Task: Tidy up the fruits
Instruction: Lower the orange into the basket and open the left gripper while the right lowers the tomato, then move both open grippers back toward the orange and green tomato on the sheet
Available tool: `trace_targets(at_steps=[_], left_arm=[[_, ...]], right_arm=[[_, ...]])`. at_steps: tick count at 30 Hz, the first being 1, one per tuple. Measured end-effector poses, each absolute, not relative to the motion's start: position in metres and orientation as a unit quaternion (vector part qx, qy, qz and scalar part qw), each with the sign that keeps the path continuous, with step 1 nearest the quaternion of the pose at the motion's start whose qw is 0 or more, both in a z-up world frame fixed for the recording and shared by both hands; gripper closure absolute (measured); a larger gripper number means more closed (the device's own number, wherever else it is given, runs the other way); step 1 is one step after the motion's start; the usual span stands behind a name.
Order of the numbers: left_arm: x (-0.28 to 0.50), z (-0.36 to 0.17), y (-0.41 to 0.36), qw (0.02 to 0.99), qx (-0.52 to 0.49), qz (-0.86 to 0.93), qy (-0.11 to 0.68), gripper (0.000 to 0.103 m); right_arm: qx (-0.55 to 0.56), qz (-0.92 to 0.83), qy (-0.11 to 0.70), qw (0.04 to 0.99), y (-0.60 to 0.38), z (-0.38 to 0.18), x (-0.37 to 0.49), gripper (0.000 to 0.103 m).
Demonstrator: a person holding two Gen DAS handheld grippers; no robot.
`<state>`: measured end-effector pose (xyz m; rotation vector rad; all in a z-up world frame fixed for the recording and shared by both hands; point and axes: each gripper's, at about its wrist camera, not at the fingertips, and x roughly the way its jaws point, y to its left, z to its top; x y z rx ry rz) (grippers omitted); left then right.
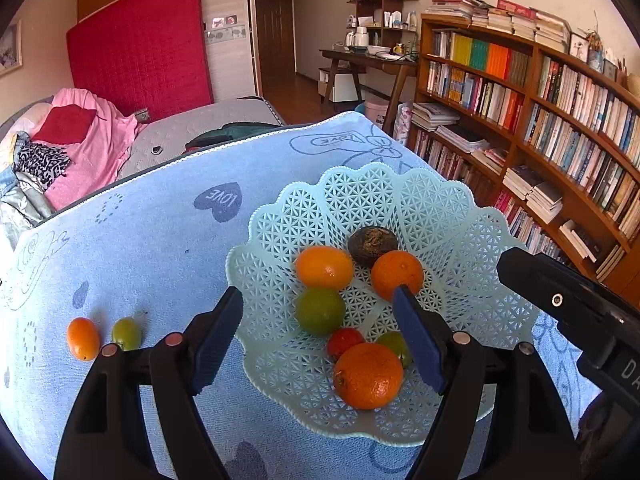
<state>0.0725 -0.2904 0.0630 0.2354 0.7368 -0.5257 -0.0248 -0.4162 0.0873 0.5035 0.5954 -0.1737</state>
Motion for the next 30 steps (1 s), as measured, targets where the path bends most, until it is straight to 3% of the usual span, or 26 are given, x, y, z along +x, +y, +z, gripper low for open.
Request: trace_targets(at_steps=[16,27,30], left_arm=[[0.071,0.071,-0.261,0.898,0.104,-0.235,0.358,0.026],[0.072,0.078,-0.231,0.904,0.094,-0.218,0.355,0.026],[0.076,0.079,-0.217,0.907,0.089,-0.209,0.356,0.026]], right_arm=[[0.234,-0.076,0.287,0.926,-0.399,0.096,-0.030,0.046],[0.221,-0.062,0.290,0.929,-0.375,0.104,-0.024,0.043],[0.216,-0.058,0.289,0.931,-0.369,0.106,-0.021,0.038]])
